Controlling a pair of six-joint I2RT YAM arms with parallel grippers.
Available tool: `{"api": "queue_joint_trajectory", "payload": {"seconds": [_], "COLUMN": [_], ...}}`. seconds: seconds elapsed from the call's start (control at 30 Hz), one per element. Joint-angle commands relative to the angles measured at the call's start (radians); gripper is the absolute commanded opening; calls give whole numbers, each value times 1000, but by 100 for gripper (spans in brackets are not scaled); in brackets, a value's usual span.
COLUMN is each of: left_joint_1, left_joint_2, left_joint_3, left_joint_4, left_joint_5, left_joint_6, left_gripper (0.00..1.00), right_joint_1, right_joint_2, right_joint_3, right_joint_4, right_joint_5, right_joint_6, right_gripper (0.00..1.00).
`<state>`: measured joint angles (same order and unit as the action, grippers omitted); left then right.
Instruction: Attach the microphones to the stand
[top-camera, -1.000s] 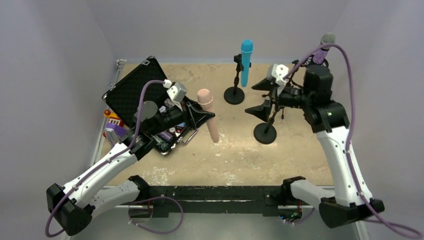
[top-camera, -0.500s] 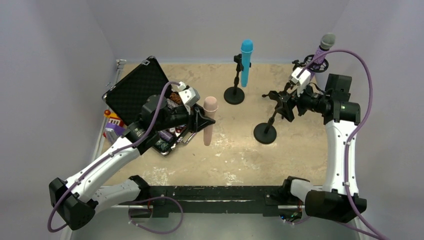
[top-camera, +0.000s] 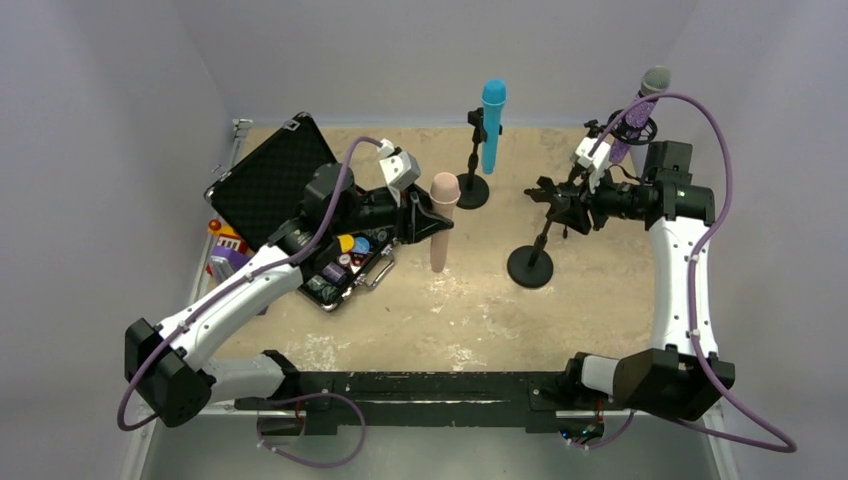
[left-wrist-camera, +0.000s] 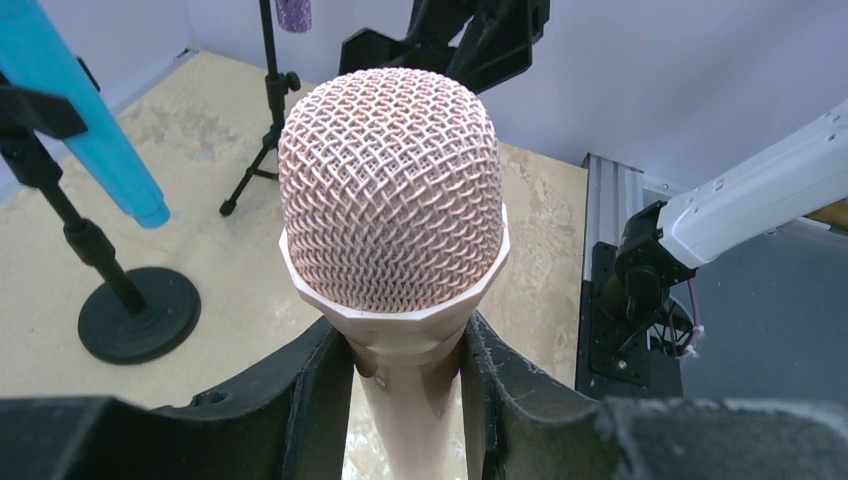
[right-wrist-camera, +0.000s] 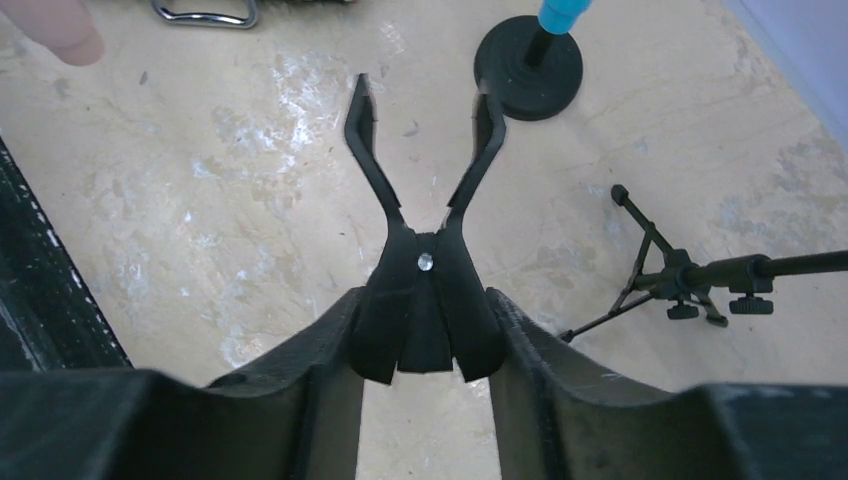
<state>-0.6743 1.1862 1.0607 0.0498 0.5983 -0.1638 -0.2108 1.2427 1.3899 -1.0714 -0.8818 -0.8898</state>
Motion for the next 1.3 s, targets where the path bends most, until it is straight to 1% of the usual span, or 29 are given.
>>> {"api": "queue_joint_trajectory", "payload": {"seconds": [0.0,0.07,0.13,0.17,0.27,0.37,0.43,0.5,0.6,0.7,0.73,0.87,1.0,1.2,1.27], "left_joint_1": [6,8,7,8,8,7,4,-5,-28,-47,-50,-62,-75,-104,-103], "left_joint_2": [80,132,185,212,277,343,375,409,432,441,443,440,436,455,450], "left_joint_3": [112,161,220,245,311,347,374,399,424,429,427,408,393,392,381], "left_joint_4": [132,155,166,176,230,331,378,403,388,351,346,346,349,270,246], "left_joint_5": [85,122,158,175,211,238,250,260,268,268,268,276,269,245,236], "left_joint_6": [12,7,-3,-10,-49,-118,-164,-192,-191,-169,-167,-169,-163,-86,-61], "left_gripper": [0,0,0,0,0,0,0,0,0,0,0,0,0,0,0], "right_joint_1": [-5,-4,-3,0,24,73,121,157,194,202,224,237,246,288,289], "right_joint_2": [-2,-7,-13,-14,-2,12,11,1,3,21,24,27,35,33,41], "right_joint_3": [75,83,84,83,90,83,64,45,44,62,65,62,63,67,72], "right_joint_4": [-117,-147,-165,-177,-230,-263,-235,-170,-107,-119,-117,-76,-71,-73,-80], "right_joint_5": [-98,-119,-167,-191,-243,-278,-280,-279,-276,-272,-270,-238,-235,-233,-226], "right_joint_6": [-127,-177,-211,-227,-277,-306,-282,-223,-160,-157,-154,-108,-94,-85,-77], "right_gripper": [31,16,7,6,5,5,5,5,5,5,5,4,4,4,5]}}
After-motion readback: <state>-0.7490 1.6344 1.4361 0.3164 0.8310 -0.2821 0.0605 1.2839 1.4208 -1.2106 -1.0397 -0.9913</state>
